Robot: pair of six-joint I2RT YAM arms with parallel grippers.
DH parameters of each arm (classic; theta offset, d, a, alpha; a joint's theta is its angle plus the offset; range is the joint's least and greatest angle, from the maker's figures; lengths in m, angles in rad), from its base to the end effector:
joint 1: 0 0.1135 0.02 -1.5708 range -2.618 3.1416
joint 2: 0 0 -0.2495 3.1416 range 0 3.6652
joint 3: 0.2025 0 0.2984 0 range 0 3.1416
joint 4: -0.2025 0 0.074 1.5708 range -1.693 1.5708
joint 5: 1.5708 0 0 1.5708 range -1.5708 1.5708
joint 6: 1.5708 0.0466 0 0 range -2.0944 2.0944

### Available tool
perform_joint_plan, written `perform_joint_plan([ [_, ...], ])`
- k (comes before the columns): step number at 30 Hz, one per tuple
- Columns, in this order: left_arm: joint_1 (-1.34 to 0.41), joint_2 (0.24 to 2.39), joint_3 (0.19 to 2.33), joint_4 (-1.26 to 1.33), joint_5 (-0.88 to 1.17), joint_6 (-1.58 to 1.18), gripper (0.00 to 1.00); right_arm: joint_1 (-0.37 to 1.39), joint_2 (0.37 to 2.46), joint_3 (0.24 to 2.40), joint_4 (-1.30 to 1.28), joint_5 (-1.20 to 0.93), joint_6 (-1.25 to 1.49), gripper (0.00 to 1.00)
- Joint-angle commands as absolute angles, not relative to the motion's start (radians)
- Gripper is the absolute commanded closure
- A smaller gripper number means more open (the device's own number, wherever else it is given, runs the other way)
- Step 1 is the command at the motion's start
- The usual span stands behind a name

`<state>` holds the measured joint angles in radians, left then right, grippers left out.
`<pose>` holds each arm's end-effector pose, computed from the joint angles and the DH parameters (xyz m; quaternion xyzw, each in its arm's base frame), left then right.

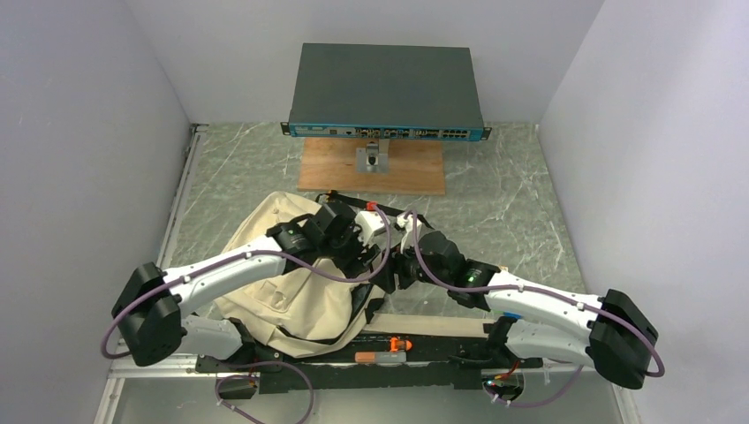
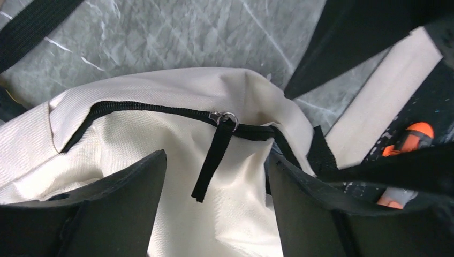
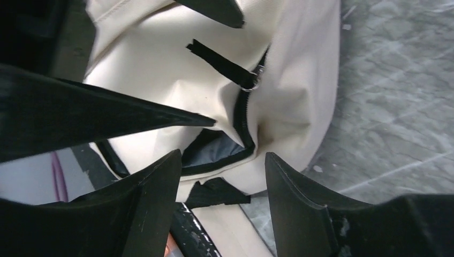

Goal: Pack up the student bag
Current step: Zip the student bag at the center of the board.

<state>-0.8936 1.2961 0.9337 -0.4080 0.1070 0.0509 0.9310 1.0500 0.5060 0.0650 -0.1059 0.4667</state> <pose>0.2050 -0.2628 0.2223 0.4369 0.8095 -0.2041 0.3349 0.1655 0.2306 0.1745 -0.2231 0.8242 0.3682 0.3678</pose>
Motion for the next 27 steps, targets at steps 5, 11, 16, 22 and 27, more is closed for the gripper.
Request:
perform_joint_plan([
  [5,-0.881,1.327,0.952,-0.379,0.099,0.097,0.35,0.937,1.07,0.507,0.206,-0.144,0.473,0.43],
  [11,-0.842,1.361,0.974,-0.4,0.09,0.069,0.9,0.949,1.136,0.542,0.184,-0.055,0.43,0.44],
  [16,-0.829,1.325,0.98,-0.384,0.091,0.043,1.0,1.009,1.163,0.55,0.198,0.146,0.414,0.4],
  [22,-0.813,1.289,0.997,-0.336,0.098,-0.068,1.0,1.042,1.236,0.606,0.263,0.228,0.386,0.54],
  [27,-0.764,1.334,1.055,-0.357,0.097,-0.148,1.0,1.047,1.294,0.637,0.269,0.217,0.39,0.78],
])
